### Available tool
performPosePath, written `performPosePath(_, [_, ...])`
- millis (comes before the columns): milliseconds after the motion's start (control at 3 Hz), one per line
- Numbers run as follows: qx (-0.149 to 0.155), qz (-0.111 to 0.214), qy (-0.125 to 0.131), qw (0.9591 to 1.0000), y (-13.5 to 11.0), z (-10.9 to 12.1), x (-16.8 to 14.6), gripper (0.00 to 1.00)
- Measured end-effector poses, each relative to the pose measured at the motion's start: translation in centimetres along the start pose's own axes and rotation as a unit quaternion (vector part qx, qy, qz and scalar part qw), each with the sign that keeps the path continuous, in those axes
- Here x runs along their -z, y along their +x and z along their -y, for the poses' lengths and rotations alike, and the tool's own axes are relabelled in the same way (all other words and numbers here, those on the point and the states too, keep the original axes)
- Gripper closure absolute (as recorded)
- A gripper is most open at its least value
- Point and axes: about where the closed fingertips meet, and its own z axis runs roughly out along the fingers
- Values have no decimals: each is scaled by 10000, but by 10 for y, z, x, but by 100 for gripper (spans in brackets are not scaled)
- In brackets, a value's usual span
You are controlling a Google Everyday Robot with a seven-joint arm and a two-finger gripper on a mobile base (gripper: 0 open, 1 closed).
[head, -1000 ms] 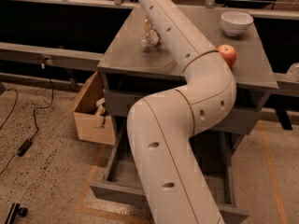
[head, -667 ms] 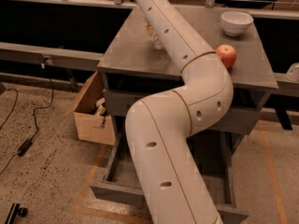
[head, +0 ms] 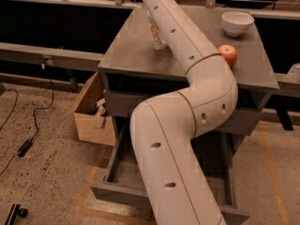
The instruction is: Place water bottle into middle drawer
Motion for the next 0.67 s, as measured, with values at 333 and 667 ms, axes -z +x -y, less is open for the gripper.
performPosePath(333, [-246,305,436,9983,2,-15,27,100])
performPosePath(667, [-4,365,866,9956,11,-40,74,100])
